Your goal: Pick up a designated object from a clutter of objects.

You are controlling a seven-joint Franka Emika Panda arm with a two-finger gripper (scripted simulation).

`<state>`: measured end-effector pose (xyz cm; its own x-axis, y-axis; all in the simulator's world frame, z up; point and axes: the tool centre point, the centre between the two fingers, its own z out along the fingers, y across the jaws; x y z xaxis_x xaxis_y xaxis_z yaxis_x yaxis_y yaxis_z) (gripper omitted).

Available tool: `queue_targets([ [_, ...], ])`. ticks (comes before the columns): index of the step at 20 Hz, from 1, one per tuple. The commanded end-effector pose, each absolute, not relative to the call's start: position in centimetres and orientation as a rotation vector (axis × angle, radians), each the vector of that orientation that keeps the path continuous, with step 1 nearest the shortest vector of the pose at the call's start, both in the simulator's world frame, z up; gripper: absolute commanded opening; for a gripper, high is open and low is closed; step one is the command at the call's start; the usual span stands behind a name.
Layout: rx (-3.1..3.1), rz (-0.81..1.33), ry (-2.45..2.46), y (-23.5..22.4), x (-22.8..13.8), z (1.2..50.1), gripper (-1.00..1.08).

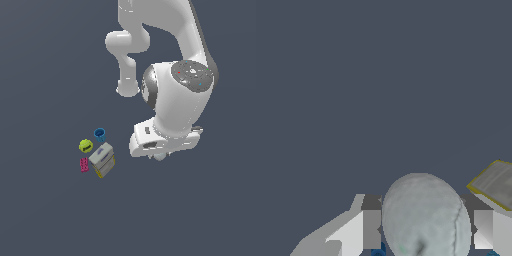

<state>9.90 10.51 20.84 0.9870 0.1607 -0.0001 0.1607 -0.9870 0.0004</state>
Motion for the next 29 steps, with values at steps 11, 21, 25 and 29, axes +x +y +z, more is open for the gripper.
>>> queue_targets([
  [11,3.131,0.0,0.253,13.4,7.3,35.4,-1.0],
  [21,3.131,0.0,0.253,14.8,6.4,42.3,-1.0],
  [25,3.131,0.0,0.253,15.0,6.4,43.4,-1.0],
  [29,3.131,0.0,0.253,15.1,6.4,43.8,-1.0],
])
